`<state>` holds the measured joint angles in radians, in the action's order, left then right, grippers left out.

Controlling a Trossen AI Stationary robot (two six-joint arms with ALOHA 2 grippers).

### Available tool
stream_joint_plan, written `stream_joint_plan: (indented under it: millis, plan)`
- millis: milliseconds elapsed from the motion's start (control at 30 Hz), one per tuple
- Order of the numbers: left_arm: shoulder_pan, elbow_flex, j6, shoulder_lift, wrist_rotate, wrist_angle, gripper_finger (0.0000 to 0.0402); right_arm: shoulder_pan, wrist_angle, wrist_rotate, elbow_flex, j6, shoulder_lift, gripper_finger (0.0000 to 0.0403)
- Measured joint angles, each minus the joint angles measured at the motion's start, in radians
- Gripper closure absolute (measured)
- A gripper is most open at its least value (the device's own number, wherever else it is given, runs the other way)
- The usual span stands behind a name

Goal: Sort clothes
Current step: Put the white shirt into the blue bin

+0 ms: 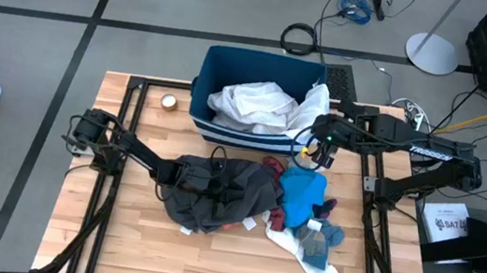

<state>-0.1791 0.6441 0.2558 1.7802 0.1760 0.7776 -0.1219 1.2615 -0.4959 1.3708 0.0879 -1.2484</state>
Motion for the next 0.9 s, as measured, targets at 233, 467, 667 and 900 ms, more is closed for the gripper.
stream_joint_plan:
  millis: [233,467,667,900]
  plan:
    - [0.0,0.0,0.0,0.0,0.0,0.0,0.0256,0.018,0.024,0.001,0.024,0.014,0.026,0.0398]
    - [0.0,0.0,0.0,0.0,-0.004,0.0,0.0256,0.087,-0.027,-0.06,0.15,0.031,0.079,0.0403]
    - [0.0,0.0,0.0,0.0,-0.005,0.0,0.0256,0.095,-0.454,-0.051,0.179,-0.199,0.102,0.0403]
    - [0.0,0.0,0.0,0.0,-0.007,0.0,0.0256,0.001,-0.622,0.118,0.178,-0.318,0.039,0.0403]
